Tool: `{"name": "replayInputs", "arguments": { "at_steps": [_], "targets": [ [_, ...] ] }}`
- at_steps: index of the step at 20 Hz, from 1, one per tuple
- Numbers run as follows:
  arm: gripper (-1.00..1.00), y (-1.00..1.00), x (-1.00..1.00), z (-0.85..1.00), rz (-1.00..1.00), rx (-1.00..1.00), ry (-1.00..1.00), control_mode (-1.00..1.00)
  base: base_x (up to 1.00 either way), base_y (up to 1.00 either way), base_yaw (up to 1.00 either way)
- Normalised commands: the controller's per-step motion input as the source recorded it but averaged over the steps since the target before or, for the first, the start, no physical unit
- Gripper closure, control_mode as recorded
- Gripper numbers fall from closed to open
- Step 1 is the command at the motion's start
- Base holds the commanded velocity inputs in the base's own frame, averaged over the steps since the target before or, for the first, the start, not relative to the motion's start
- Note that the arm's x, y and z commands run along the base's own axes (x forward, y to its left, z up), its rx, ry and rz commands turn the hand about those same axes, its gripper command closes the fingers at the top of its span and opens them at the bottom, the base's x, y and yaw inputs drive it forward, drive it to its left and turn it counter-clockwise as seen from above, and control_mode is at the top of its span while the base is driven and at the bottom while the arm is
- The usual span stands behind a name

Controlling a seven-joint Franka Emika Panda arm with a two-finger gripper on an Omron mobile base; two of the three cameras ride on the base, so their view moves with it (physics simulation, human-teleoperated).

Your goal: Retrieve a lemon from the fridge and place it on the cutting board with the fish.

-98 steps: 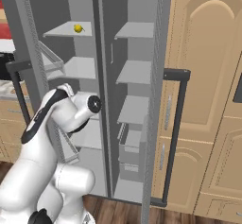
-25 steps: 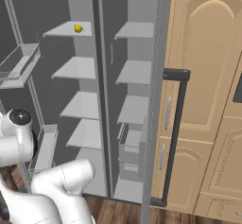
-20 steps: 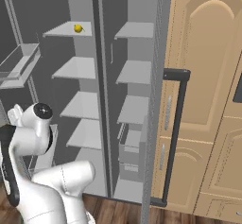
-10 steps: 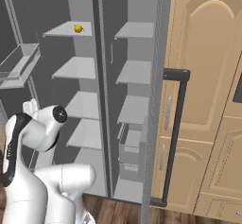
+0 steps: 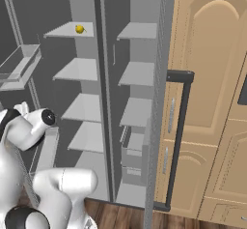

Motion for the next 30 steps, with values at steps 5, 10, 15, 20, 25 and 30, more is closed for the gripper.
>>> {"name": "replayInputs", "arguments": {
  "at_steps": [5, 10, 15, 20, 25, 30],
  "targets": [
    [-1.00, 0.30, 0.07, -0.01, 0.00, 0.00, 0.00, -1.00, 0.00, 0.00, 0.00],
    [-1.00, 0.11, 0.00, -0.01, 0.00, 0.00, 0.00, -1.00, 0.00, 0.00, 0.00],
    [-1.00, 0.45, -0.32, -0.08, 0.00, 0.00, 0.00, -1.00, 0.00, 0.00, 0.00],
    [-1.00, 0.60, -0.36, -0.13, 0.00, 0.00, 0.00, -1.00, 0.00, 0.00, 0.00],
    [-1.00, 0.47, -0.30, -0.08, 0.00, 0.00, 0.00, -1.00, 0.00, 0.00, 0.00],
    [-1.00, 0.18, -0.24, -0.01, 0.00, 0.00, 0.00, -1.00, 0.00, 0.00, 0.00]
  ]
}}
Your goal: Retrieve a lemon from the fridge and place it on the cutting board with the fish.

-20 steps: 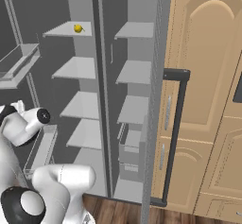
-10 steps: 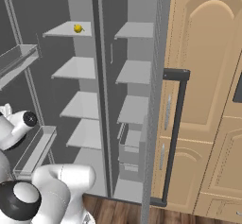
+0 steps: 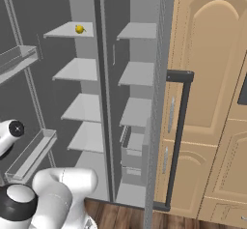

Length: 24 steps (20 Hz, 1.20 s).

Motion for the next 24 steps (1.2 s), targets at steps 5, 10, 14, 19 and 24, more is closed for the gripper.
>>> {"name": "replayInputs", "arguments": {
  "at_steps": [5, 10, 14, 19, 24],
  "targets": [
    [-1.00, -0.65, -0.07, 0.02, 0.00, -0.13, 0.01, -1.00, 0.00, 0.00, 0.00],
    [-1.00, -1.00, 0.15, 0.05, 0.00, -0.14, 0.00, -1.00, 0.00, 0.00, 0.00],
    [-1.00, -0.96, 0.44, -0.07, 0.01, -0.55, 0.00, -1.00, 0.00, 0.00, 0.00],
    [-1.00, -0.67, 0.50, -0.01, 0.08, -0.91, 0.03, -1.00, 0.00, 0.00, 0.00],
    [-1.00, -0.81, 0.58, -0.10, 0.13, -0.84, 0.15, -1.00, 0.00, 0.00, 0.00]
  ]
}}
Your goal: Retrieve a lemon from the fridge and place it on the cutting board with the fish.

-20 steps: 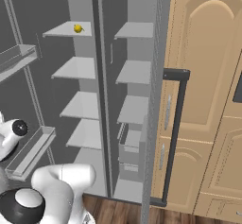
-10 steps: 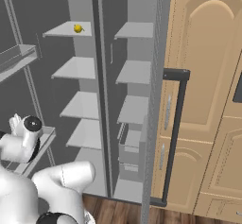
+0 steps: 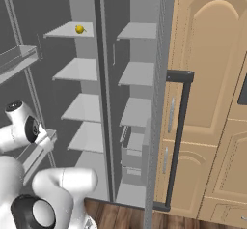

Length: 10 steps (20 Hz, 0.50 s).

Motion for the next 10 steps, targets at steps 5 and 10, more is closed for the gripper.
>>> {"name": "replayInputs", "arguments": {
  "at_steps": [5, 10],
  "targets": [
    [-1.00, -1.00, 0.43, -0.11, 0.29, -0.51, 0.33, -1.00, 0.00, 0.00, 0.00],
    [-1.00, -0.85, -0.21, 0.02, 0.26, 0.11, 0.07, -1.00, 0.00, 0.00, 0.00]
  ]
}}
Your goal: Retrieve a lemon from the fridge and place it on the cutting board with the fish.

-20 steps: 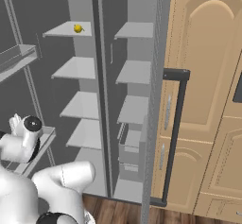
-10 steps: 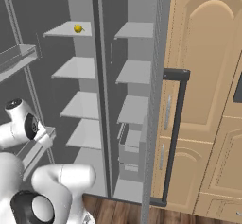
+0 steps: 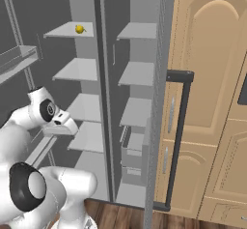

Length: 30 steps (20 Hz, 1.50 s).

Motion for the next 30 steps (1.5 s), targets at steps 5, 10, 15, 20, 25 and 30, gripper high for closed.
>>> {"name": "replayInputs", "arguments": {
  "at_steps": [5, 10, 15, 20, 25, 30],
  "targets": [
    [-1.00, -0.43, -0.43, 0.60, 0.37, 0.24, 0.01, -1.00, 0.00, 0.00, 0.00],
    [-1.00, -0.26, -0.55, 0.19, 0.27, 0.56, 0.02, -1.00, 0.00, 0.00, 0.00],
    [-1.00, -0.17, -0.52, 0.58, 0.28, 0.10, -0.01, -1.00, 0.00, 0.00, 0.00],
    [-1.00, -0.20, -0.07, 0.59, -0.06, -0.16, -0.02, -1.00, 0.00, 0.00, 0.00],
    [-1.00, -0.02, 0.00, 0.11, -0.22, -0.11, 0.08, -1.00, 0.00, 0.00, 0.00],
    [-1.00, -0.08, 0.00, -0.07, -0.16, 0.00, 0.04, -1.00, 0.00, 0.00, 0.00]
  ]
}}
